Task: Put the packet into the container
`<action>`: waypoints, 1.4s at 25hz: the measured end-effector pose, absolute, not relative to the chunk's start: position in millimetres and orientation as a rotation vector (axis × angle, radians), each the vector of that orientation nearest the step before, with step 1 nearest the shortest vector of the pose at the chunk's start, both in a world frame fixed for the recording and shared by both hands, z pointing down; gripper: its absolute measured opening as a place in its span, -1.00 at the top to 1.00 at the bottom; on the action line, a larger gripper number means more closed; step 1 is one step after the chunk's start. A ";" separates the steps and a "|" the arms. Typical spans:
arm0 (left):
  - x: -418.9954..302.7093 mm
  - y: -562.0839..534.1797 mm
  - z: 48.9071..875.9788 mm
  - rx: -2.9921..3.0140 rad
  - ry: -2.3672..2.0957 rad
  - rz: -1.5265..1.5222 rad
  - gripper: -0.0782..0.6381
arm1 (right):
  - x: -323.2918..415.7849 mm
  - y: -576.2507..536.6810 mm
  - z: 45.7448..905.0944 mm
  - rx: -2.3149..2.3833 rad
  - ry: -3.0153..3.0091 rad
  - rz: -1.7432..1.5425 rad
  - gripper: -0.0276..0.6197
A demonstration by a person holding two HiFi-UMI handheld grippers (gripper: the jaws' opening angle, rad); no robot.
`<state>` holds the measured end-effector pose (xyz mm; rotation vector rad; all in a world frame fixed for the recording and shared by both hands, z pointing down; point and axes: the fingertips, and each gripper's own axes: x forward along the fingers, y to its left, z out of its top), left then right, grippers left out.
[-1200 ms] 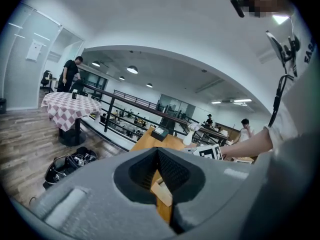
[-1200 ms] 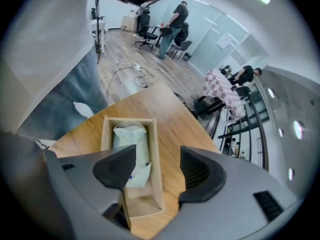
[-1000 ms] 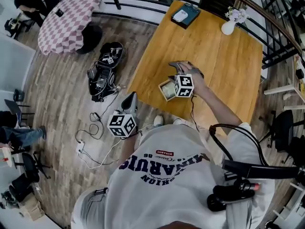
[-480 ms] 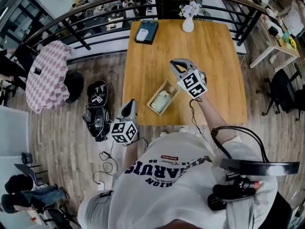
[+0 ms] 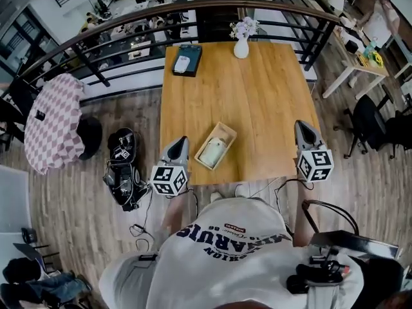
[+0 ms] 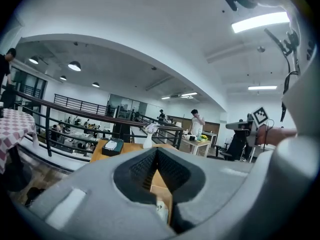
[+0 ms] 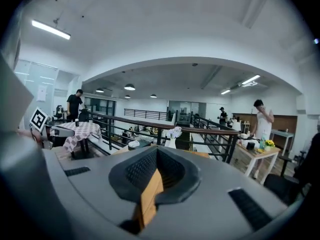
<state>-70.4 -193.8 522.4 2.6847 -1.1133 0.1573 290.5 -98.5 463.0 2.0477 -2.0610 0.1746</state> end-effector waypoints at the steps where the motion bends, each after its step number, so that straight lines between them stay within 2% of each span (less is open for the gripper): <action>1: -72.3 -196.4 523.2 2.688 -1.112 0.151 0.79 | 292.8 -84.1 467.8 2.077 -2.040 0.209 0.89; 11: -68.1 -173.1 538.3 2.702 -1.018 0.124 0.79 | 274.3 -34.7 467.3 2.145 -2.040 0.321 0.90; 17: -66.7 -151.2 535.3 2.694 -1.011 0.113 0.79 | 258.4 -46.9 461.8 2.113 -2.143 0.344 0.90; 26: -106.8 -157.5 500.9 2.575 -1.211 -0.006 0.79 | 252.5 -76.4 456.5 2.051 -2.289 0.353 0.90; 35: -74.5 -156.0 487.4 2.660 -1.169 0.005 0.79 | 258.1 -88.9 462.9 2.012 -2.365 0.392 0.90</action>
